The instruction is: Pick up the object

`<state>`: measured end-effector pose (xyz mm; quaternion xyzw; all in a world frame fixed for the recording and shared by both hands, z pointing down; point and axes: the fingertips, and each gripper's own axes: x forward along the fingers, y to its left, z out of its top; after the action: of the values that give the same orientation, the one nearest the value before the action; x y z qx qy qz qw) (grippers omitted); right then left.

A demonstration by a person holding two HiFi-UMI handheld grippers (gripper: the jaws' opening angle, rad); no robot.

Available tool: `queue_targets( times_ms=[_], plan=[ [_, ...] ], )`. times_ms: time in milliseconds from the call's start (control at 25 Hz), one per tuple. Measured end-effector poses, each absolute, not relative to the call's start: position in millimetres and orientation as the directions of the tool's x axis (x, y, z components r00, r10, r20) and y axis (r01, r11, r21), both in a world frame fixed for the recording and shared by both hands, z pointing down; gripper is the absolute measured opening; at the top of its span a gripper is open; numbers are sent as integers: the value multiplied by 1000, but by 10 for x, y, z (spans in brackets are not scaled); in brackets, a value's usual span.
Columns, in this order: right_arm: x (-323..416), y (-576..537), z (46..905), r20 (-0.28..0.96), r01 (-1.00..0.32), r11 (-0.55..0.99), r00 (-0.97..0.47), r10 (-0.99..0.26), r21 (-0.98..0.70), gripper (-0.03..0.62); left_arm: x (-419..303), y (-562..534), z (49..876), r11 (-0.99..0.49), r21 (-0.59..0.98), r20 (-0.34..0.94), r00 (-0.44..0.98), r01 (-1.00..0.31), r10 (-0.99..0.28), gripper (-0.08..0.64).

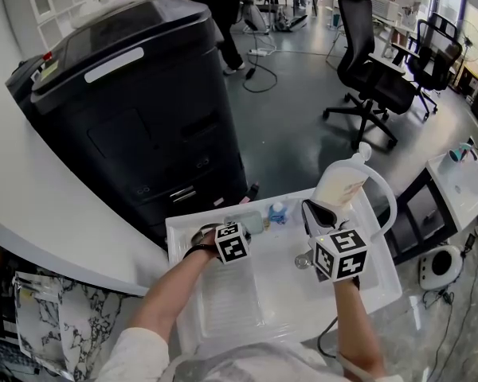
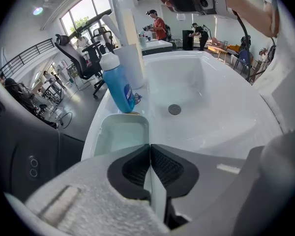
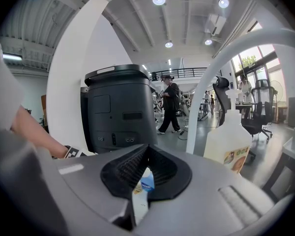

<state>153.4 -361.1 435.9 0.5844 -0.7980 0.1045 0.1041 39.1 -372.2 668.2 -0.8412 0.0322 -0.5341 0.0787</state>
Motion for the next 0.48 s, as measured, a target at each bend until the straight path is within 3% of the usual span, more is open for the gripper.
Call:
queue_targets(
  times_ms=[480],
  plan=[
    [1475,-3622,4322,281,-948,316,-317,-906,-51,0,361,-3755,6514,-984,-173,867,466,-48,-175,11]
  ],
)
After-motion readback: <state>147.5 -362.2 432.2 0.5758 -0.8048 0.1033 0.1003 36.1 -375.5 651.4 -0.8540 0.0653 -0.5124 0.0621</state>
